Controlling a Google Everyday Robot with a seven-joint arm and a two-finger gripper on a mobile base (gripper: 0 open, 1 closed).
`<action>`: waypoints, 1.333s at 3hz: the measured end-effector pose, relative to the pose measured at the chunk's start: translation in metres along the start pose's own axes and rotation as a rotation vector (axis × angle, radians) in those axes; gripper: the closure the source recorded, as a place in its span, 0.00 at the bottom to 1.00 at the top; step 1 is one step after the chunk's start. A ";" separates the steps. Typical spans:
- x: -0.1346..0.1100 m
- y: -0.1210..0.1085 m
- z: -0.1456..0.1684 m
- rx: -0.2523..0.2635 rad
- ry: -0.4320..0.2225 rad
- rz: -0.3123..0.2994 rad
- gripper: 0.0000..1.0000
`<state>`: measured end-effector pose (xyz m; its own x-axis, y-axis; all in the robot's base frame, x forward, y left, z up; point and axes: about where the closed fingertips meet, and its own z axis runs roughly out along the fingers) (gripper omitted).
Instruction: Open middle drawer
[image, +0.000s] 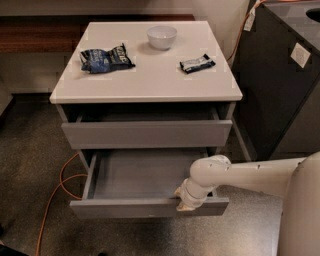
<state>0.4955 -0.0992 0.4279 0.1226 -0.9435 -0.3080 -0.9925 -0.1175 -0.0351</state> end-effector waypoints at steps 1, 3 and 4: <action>-0.002 0.005 0.002 -0.004 0.003 -0.006 1.00; -0.002 0.005 0.002 -0.004 0.003 -0.006 1.00; -0.002 0.008 0.004 0.008 0.017 -0.006 1.00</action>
Offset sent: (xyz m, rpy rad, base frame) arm -0.0482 0.0092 -0.0162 -0.1152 -0.1005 -0.0413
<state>0.4874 -0.0972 0.4247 0.1288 -0.9479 -0.2915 -0.9916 -0.1210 -0.0449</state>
